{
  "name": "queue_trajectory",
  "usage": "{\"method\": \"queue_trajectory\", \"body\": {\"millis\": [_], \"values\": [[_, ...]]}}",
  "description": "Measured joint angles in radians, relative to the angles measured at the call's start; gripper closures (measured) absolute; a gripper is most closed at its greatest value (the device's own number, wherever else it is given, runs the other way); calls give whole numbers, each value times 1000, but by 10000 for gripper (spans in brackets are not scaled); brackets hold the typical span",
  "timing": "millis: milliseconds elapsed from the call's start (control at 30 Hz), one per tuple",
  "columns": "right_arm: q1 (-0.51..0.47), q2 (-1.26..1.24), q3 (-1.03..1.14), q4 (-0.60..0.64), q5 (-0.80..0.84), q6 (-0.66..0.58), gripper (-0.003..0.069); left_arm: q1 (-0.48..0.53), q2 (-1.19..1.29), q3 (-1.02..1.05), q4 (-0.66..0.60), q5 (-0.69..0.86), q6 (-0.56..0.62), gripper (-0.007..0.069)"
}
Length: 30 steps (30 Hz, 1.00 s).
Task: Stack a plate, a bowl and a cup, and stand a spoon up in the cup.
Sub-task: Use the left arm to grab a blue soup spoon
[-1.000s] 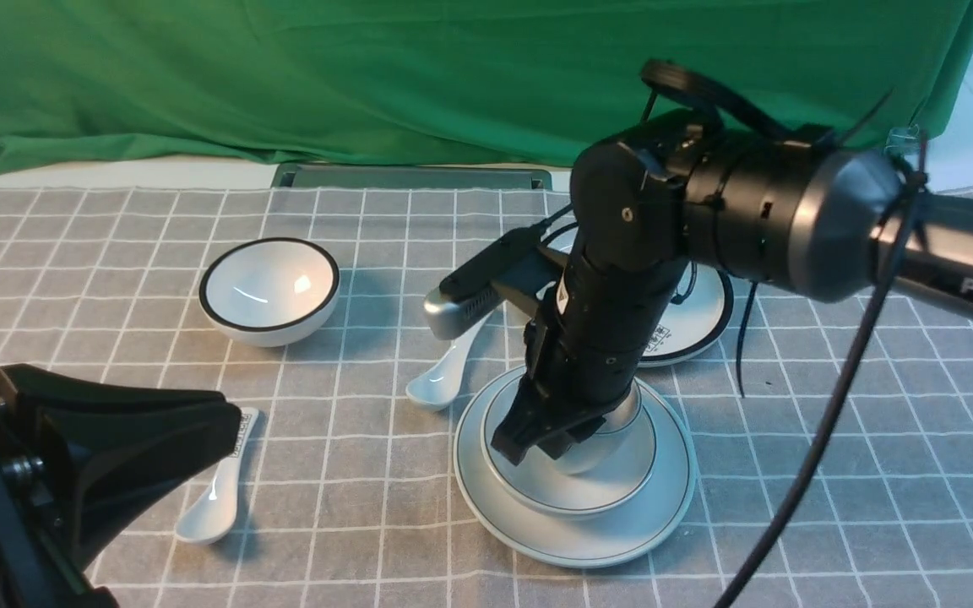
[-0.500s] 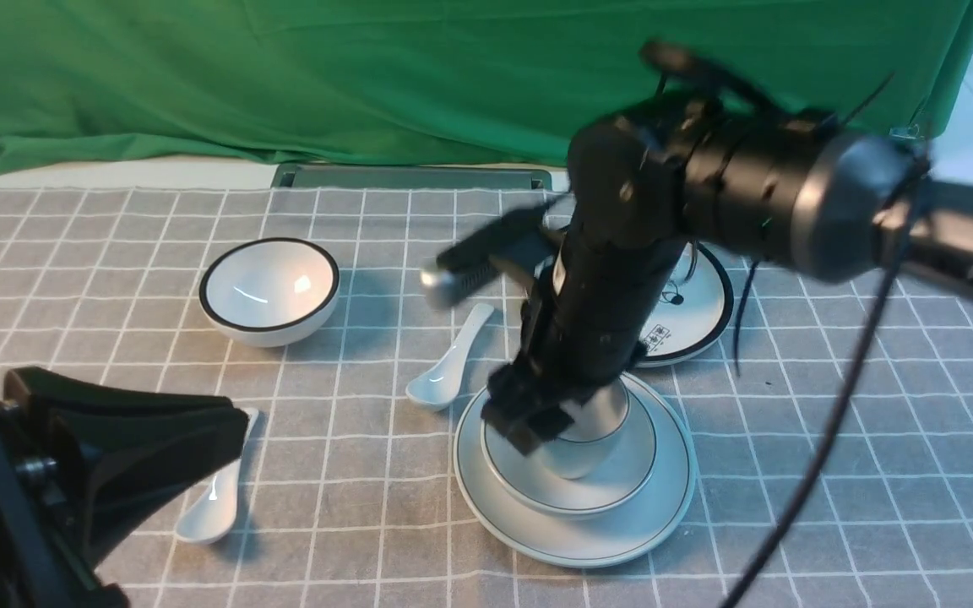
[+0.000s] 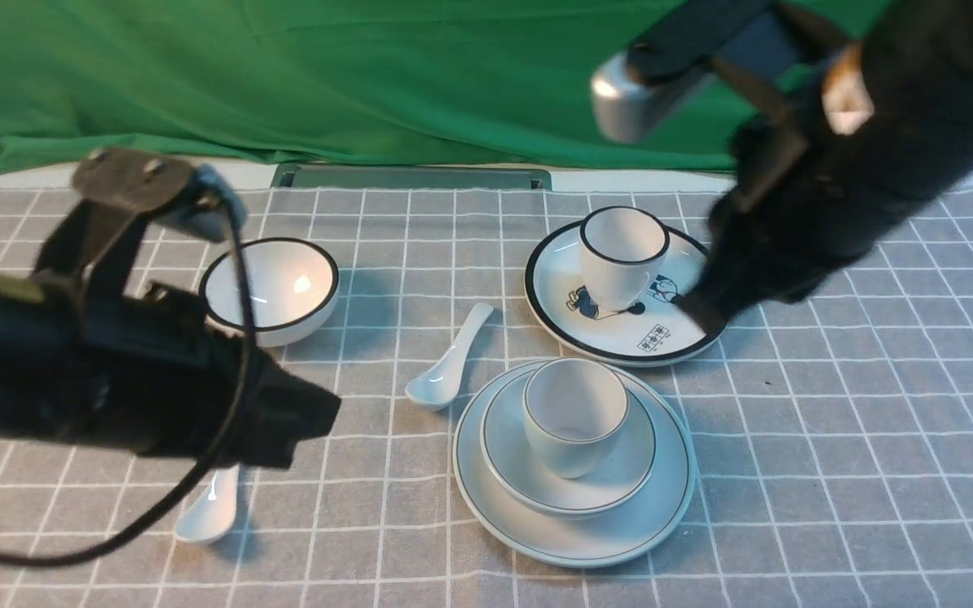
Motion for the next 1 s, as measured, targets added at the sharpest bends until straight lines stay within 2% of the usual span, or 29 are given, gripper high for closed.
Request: {"method": "queue_trajectory", "body": {"millis": [400,867,1000], "values": [[0,-208,237,-35,2,64,607,0,132,-61,17,-4,-5,607],[0,-219,249,-46,-20,67,607,-7,248,-160,64,32,-33,607],[-14,-219,249,-48,21,67,607,-61,303,-210,149,34,-53,607]]}}
